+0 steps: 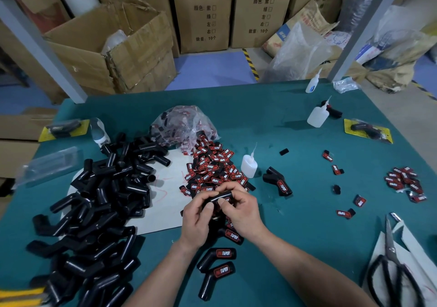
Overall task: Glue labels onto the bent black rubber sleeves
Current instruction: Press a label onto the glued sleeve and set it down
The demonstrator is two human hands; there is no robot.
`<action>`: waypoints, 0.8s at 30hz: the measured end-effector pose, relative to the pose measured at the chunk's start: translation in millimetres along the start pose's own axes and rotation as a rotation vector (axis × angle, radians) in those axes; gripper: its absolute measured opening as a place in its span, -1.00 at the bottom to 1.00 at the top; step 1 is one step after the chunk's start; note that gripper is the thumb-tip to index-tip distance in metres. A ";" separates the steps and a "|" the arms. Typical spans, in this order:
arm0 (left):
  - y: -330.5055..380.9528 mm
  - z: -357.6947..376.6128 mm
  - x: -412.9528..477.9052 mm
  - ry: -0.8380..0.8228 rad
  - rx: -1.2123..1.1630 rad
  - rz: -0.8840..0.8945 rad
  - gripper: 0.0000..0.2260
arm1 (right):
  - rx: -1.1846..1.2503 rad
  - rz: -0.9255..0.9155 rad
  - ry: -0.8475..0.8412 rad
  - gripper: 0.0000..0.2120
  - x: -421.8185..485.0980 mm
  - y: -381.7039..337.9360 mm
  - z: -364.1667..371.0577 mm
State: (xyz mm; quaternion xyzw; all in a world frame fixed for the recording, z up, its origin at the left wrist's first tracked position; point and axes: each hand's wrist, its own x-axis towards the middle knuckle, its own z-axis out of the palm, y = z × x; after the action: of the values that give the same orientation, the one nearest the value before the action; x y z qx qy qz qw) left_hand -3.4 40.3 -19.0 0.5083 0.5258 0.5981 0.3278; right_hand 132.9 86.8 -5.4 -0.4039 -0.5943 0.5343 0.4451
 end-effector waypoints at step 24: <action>-4.0 0.6 5.3 0.158 -0.108 -0.307 -0.82 | 0.057 -0.011 -0.032 -0.87 8.9 3.2 -8.9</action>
State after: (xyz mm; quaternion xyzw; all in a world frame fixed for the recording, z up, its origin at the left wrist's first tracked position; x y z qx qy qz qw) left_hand -4.8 46.3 -21.5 0.3550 0.5886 0.6064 0.3997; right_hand 139.0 98.1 -7.5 -0.3791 -0.5883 0.5550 0.4497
